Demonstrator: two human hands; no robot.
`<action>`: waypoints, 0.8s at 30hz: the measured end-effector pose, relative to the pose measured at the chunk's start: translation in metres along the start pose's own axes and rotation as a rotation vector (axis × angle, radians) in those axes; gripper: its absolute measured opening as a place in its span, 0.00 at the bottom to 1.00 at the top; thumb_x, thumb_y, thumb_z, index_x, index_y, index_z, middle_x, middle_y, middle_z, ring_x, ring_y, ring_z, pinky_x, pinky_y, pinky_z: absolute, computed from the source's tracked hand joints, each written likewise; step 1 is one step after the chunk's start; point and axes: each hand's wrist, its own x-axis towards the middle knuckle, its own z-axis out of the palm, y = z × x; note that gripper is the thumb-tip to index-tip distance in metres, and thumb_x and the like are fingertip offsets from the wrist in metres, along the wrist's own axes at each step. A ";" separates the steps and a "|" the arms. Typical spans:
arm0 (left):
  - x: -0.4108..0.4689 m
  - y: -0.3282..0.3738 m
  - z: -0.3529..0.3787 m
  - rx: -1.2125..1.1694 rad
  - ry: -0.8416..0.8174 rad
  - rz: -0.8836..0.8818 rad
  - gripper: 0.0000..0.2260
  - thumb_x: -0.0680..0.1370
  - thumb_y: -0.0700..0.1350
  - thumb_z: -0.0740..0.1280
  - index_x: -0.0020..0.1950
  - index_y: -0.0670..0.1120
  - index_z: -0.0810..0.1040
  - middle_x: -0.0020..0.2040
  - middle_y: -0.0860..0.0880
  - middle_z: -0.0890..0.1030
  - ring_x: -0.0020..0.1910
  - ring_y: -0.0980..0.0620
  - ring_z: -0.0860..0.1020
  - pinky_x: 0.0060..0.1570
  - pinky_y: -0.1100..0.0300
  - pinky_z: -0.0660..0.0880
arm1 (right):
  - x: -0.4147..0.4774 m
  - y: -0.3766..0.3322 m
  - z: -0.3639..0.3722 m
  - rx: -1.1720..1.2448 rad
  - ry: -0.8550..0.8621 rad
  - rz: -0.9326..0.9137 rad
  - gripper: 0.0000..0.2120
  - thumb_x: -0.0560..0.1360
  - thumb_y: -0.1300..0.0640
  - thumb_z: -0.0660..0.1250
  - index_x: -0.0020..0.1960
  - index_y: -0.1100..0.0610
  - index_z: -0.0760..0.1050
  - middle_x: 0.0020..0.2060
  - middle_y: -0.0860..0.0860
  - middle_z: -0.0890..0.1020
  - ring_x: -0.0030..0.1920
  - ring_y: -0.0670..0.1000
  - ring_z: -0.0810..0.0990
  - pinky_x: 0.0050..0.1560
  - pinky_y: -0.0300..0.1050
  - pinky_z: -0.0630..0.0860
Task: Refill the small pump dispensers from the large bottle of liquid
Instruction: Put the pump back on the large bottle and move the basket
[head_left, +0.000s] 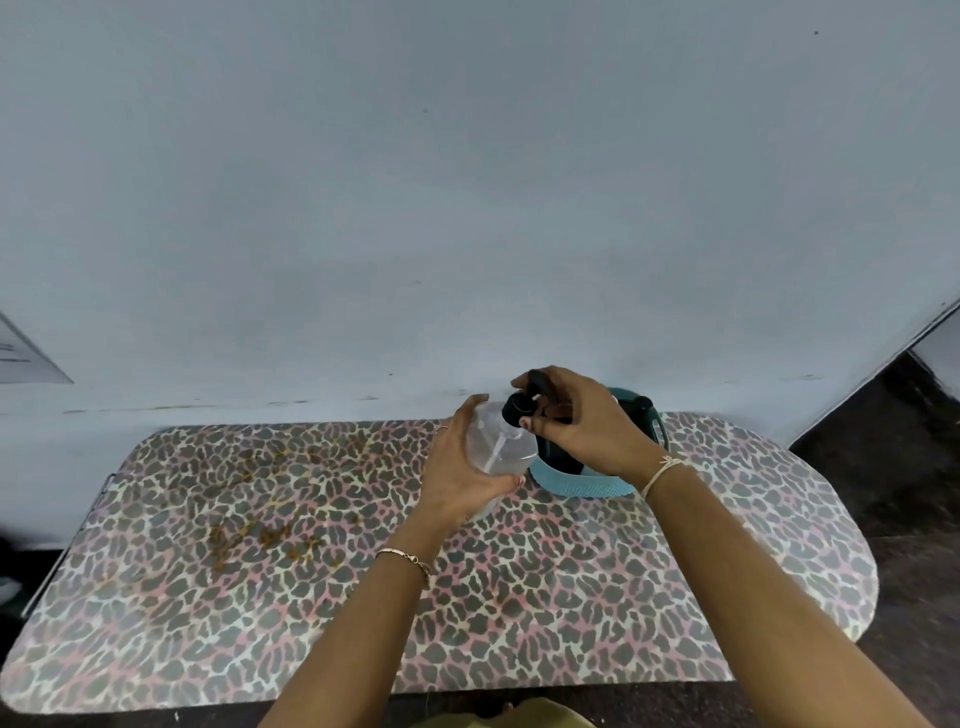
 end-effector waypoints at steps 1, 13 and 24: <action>-0.001 0.002 -0.004 -0.042 -0.004 0.001 0.43 0.61 0.44 0.80 0.72 0.56 0.62 0.66 0.53 0.71 0.63 0.58 0.67 0.59 0.62 0.65 | 0.000 0.000 0.003 0.029 -0.007 0.004 0.15 0.74 0.61 0.71 0.60 0.54 0.76 0.50 0.45 0.81 0.53 0.49 0.80 0.58 0.46 0.77; -0.005 -0.002 -0.044 -0.194 -0.059 0.037 0.41 0.61 0.43 0.80 0.69 0.59 0.65 0.64 0.58 0.72 0.64 0.60 0.70 0.58 0.68 0.67 | 0.008 -0.033 0.059 0.224 0.184 -0.035 0.23 0.68 0.56 0.78 0.57 0.49 0.70 0.56 0.44 0.77 0.60 0.43 0.74 0.60 0.37 0.71; -0.010 -0.014 -0.070 -0.215 -0.068 0.028 0.42 0.60 0.47 0.81 0.69 0.61 0.65 0.65 0.57 0.72 0.63 0.57 0.71 0.59 0.63 0.71 | -0.002 -0.050 0.088 0.240 0.286 -0.002 0.13 0.75 0.55 0.70 0.59 0.45 0.77 0.55 0.42 0.82 0.59 0.41 0.76 0.57 0.32 0.70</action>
